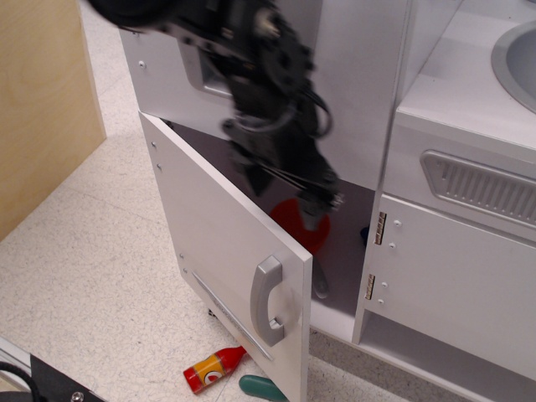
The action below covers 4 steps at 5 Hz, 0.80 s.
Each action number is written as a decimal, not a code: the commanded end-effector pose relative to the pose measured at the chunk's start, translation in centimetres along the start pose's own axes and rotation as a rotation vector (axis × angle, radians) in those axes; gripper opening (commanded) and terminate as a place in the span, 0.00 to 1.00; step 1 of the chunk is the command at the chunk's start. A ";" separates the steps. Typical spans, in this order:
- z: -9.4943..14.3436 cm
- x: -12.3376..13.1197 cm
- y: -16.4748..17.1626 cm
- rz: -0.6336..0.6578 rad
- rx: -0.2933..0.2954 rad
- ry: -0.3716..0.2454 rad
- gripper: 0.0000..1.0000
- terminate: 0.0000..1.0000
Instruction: Open low fridge
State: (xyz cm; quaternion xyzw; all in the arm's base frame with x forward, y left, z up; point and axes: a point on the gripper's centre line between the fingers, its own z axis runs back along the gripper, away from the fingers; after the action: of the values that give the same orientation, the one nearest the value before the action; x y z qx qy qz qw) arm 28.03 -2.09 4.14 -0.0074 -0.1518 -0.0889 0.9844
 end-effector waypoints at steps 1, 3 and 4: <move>-3.0 2.1 -0.4 0.004 0.024 -0.028 1.00 0.00; -5.7 -0.3 1.1 -0.009 0.054 0.073 1.00 0.00; -5.7 -2.5 2.4 -0.008 0.057 0.118 1.00 0.00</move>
State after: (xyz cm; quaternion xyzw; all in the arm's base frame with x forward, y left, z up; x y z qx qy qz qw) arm 26.73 0.13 -3.41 0.0226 -0.0735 -0.0893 0.9930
